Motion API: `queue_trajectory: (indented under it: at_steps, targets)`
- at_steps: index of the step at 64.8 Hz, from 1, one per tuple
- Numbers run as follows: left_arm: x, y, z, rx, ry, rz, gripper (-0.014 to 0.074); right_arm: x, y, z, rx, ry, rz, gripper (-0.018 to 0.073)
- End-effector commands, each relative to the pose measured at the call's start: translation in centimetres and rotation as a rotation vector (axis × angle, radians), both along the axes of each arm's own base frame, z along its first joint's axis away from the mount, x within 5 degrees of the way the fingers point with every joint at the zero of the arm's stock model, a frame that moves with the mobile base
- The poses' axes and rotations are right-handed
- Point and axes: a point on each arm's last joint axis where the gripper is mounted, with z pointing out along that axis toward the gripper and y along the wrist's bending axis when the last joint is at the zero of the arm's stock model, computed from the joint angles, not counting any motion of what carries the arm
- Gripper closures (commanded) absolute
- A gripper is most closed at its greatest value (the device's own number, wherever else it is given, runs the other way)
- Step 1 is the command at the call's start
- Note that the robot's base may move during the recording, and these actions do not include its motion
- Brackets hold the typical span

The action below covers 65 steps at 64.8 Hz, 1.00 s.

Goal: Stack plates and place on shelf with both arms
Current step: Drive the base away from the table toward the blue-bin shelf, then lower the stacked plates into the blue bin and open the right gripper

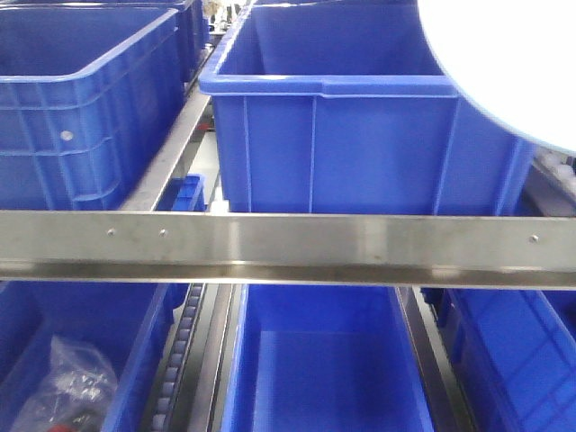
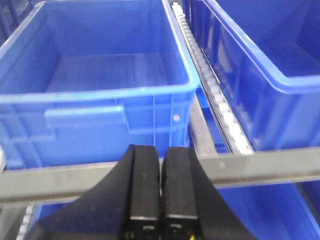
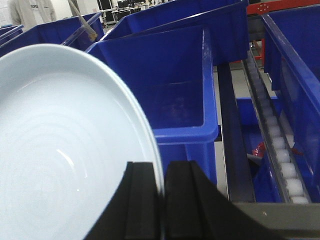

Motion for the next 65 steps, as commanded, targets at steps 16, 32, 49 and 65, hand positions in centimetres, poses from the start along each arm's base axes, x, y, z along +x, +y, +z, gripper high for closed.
queue_trajectory:
  at_steps: [16,32,49,65]
  targets:
    - [0.15,-0.02,1.66,-0.022,-0.101,0.002,0.0514,-0.06,-0.28,1.89,0.013,-0.125,-0.029,0.0511]
    - [0.15,-0.02,1.66,-0.022,-0.101,0.002,0.0514,-0.06,-0.28,1.89,0.013,-0.125,-0.029,0.0511]
    - [0.15,-0.02,1.66,-0.022,-0.101,0.002,0.0514,-0.06,-0.28,1.89,0.013,-0.125,-0.029,0.0511]
    - [0.15,-0.02,1.66,-0.022,-0.101,0.002,0.0514,-0.01,-0.26,1.84,0.013,-0.12,-0.029,0.0511]
